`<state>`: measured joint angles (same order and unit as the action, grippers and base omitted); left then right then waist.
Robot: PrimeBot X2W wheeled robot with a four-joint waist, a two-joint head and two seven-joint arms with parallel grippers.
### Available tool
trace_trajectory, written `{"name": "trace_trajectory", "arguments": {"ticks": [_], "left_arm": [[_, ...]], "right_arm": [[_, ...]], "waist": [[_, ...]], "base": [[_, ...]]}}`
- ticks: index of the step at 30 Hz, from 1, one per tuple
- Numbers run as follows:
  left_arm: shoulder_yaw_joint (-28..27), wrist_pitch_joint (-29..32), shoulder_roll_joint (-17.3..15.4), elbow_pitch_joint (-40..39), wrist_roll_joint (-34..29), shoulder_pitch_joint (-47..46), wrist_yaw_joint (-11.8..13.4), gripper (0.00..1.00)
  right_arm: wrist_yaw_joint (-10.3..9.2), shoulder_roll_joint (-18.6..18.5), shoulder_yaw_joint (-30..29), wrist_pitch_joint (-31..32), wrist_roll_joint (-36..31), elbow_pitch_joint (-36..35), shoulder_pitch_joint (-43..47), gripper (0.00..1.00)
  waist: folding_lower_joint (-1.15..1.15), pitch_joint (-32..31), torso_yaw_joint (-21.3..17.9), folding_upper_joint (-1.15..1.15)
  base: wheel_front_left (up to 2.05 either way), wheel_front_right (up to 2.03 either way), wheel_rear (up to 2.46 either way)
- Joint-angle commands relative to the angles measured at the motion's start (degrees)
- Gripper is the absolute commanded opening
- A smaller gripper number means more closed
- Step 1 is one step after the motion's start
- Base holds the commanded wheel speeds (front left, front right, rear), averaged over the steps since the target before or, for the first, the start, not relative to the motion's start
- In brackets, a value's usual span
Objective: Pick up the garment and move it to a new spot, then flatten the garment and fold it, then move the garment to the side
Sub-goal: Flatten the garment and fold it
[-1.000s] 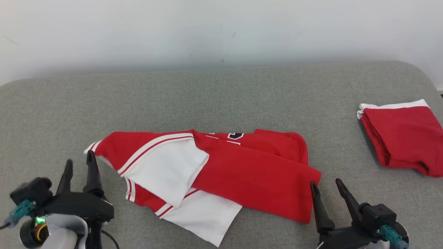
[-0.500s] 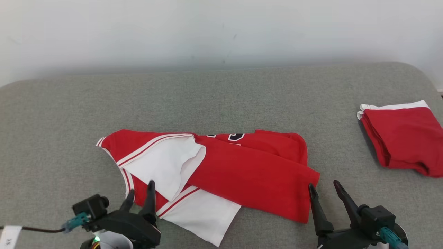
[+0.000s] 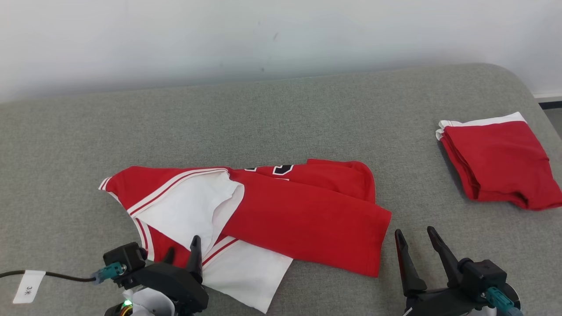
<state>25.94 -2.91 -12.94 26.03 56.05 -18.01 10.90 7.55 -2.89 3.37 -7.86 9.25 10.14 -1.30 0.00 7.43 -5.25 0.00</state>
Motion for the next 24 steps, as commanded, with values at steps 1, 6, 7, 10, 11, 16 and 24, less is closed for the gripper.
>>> {"name": "trace_trajectory", "arguments": {"ticks": [1, 6, 7, 10, 11, 16, 24], "left_arm": [[0.1, 0.4, 0.0, -0.1, 0.1, -0.7, -0.2, 0.78], [0.8, 0.9, 0.0, -1.4, 0.8, -0.6, -2.7, 0.0], [0.9, 0.8, 0.1, -1.8, 0.9, -0.6, -3.4, 0.0], [0.9, 0.4, 0.5, -2.6, 1.6, -0.2, -4.8, 0.0], [0.6, 0.3, 0.2, -2.8, 1.7, -0.1, -4.9, 0.0], [-1.8, -1.5, -1.7, -5.7, 2.9, 2.6, -4.5, 0.0], [-6.4, -1.7, -6.4, -14.4, 5.5, 12.3, -0.4, 0.0]], "right_arm": [[-0.14, 0.0, -0.1, -0.3, 0.3, 0.0, -0.7, 1.0], [-0.14, 0.0, -0.2, -0.5, 0.4, 0.2, -0.6, 1.0], [-0.14, 0.0, -0.2, -0.6, 0.4, 0.3, -0.7, 1.0], [-0.14, 0.0, -0.2, -0.6, 0.5, 0.5, -0.7, 1.0], [-0.14, 0.0, -0.2, -0.6, 0.5, 0.5, -0.7, 1.0], [-0.14, 0.0, -0.8, -0.6, -0.1, 0.4, -0.3, 1.0], [-0.14, 0.0, -1.5, -0.1, -0.4, -0.3, 0.3, 1.0]], "waist": [[0.0, 0.1, 0.1, 0.0], [0.0, -0.1, 0.9, 0.0], [0.0, -0.1, 1.1, 0.0], [0.0, -0.3, 1.9, 0.0], [0.0, -0.4, 2.2, 0.0], [0.0, -0.7, 3.9, 0.0], [0.0, -0.5, 5.5, 0.0]], "base": [[0.0, 0.0, 0.0], [0.0, 0.0, 0.0], [0.0, 0.0, 0.0], [0.0, 0.0, 0.0], [0.0, 0.0, 0.0], [0.0, 0.0, 0.0], [0.0, 0.0, 0.0]]}}
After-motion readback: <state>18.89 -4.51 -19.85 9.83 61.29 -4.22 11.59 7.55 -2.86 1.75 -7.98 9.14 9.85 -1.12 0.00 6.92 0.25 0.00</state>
